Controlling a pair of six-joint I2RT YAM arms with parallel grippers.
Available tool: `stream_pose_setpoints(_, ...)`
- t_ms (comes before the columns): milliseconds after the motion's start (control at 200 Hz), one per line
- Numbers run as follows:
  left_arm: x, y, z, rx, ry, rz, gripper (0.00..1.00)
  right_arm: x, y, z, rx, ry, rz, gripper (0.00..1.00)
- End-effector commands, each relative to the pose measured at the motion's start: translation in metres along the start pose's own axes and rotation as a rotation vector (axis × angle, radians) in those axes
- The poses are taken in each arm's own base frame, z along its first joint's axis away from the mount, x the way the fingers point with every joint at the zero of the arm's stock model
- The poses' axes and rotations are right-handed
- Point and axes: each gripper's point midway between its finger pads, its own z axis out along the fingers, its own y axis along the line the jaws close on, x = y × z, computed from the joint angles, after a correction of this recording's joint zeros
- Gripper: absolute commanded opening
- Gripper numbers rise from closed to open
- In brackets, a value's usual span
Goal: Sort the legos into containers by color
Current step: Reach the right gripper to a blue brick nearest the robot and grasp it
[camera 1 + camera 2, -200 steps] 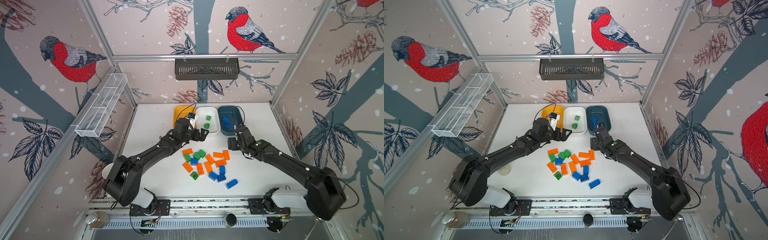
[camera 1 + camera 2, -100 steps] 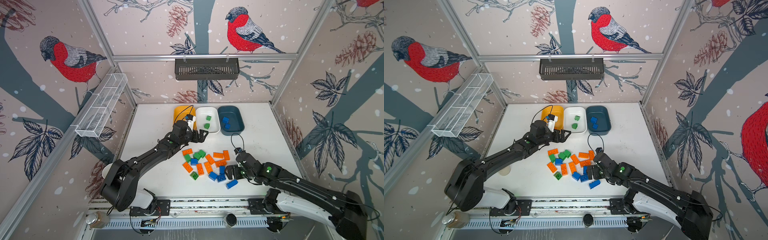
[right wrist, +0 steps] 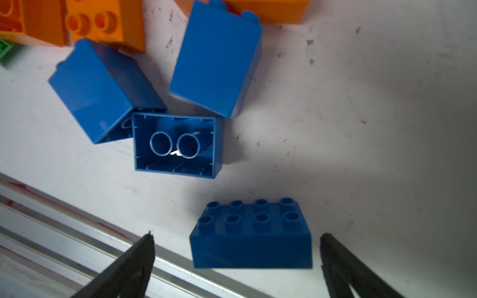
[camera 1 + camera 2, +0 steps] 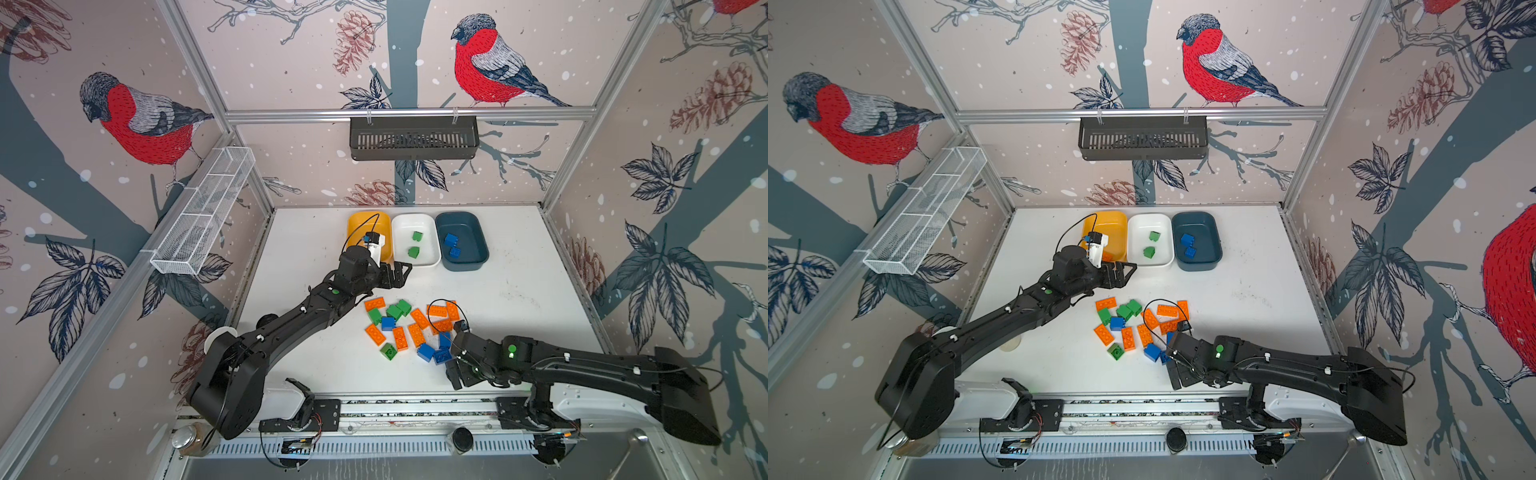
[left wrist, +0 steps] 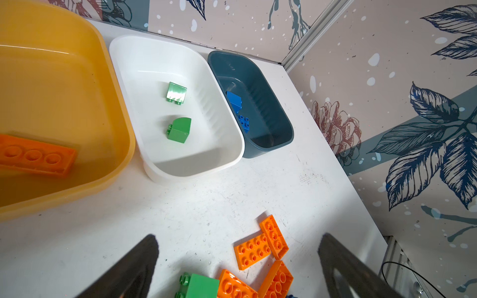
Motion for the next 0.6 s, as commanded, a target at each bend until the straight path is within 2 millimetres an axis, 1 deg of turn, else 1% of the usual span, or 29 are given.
stream_pose_setpoints(0,-0.007,-0.003,-0.003,0.011,-0.030,-0.003,0.97,-0.001,-0.009,0.001,0.054,-0.008,0.012,0.98)
stream_pose_setpoints(250,-0.008,0.001,-0.005,-0.016,-0.035,-0.004,0.97,-0.004,-0.007,0.008,0.076,0.004,-0.023,0.83)
stream_pose_setpoints(380,-0.007,0.002,-0.006,-0.023,-0.036,-0.002,0.97,-0.004,-0.008,0.011,0.091,0.014,-0.040,0.78)
stream_pose_setpoints(465,-0.006,0.002,-0.006,-0.024,-0.033,-0.003,0.97,-0.001,-0.009,0.014,0.099,0.036,-0.048,0.75)
stream_pose_setpoints(595,-0.005,0.003,-0.005,-0.027,-0.028,-0.005,0.97,0.000,-0.012,0.017,0.117,0.042,-0.049,0.65)
